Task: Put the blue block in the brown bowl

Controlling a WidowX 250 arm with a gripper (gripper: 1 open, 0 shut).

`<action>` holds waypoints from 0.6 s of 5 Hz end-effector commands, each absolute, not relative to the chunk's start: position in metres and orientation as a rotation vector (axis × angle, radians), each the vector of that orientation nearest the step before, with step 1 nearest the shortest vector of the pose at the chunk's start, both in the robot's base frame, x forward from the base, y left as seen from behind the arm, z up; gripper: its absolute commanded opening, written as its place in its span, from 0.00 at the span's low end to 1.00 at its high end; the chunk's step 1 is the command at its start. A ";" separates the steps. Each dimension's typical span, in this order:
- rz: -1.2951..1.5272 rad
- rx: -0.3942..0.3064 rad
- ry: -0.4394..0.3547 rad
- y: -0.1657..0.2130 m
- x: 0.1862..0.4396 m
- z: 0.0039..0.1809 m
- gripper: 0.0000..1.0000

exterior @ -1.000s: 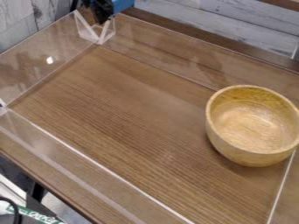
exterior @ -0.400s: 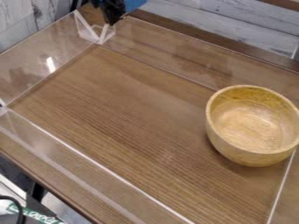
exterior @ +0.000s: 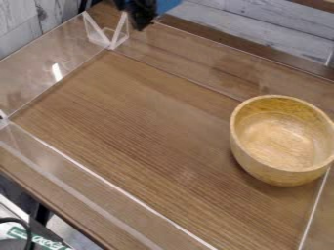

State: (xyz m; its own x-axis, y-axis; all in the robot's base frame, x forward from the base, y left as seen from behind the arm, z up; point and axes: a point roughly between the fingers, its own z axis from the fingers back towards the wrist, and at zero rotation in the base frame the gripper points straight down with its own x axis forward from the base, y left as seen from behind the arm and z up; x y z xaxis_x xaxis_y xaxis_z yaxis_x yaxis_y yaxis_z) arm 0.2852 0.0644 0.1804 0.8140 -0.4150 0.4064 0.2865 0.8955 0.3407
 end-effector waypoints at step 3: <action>-0.384 0.244 -0.544 -0.031 0.252 0.195 0.00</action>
State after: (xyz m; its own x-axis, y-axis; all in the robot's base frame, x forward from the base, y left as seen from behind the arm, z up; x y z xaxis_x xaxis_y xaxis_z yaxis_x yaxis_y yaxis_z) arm 0.2498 -0.0336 0.1838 0.7992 -0.4296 0.4205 0.3133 0.8946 0.3185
